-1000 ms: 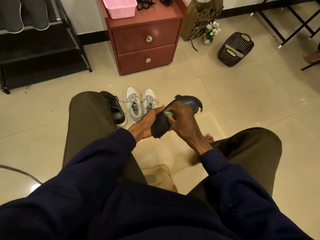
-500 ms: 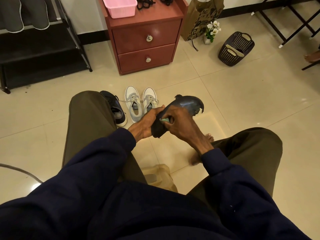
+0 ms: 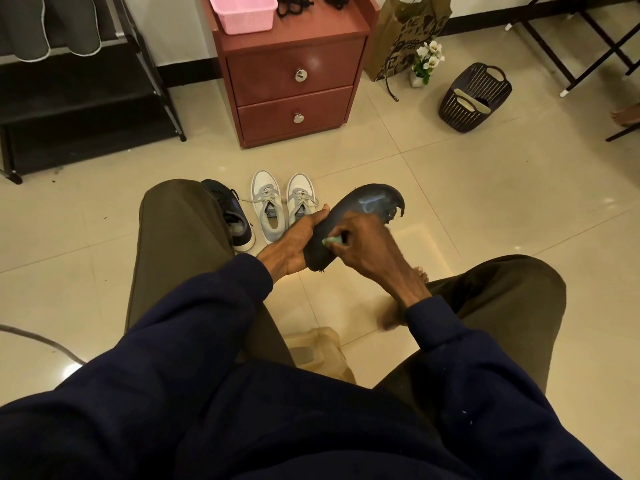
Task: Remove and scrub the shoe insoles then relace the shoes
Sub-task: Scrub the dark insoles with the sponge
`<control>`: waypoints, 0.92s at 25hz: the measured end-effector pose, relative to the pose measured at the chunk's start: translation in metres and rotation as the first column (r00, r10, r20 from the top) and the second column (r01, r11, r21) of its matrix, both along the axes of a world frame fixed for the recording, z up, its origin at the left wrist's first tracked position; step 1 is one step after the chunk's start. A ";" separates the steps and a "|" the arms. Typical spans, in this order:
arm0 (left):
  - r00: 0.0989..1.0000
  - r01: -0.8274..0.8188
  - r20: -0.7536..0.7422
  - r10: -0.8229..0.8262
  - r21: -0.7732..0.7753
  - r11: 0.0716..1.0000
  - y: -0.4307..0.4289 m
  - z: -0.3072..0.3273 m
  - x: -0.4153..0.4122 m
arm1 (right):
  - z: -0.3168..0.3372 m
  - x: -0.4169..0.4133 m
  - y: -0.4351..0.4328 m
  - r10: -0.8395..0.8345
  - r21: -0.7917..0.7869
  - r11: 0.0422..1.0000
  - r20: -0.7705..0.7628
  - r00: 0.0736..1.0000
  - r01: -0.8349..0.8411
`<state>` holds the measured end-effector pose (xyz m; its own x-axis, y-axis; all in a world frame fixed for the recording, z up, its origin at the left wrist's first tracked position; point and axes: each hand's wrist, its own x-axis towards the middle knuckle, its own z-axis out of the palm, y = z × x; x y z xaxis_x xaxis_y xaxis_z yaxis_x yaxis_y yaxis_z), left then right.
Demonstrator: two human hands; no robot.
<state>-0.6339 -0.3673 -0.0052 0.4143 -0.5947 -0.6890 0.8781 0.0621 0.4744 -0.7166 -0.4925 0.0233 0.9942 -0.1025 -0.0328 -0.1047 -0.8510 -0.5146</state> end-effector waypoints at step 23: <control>0.990 -0.117 0.075 0.122 -0.061 0.991 -0.003 -0.007 0.004 | 0.002 0.003 -0.004 -0.130 -0.256 0.950 0.191 0.973 0.177</control>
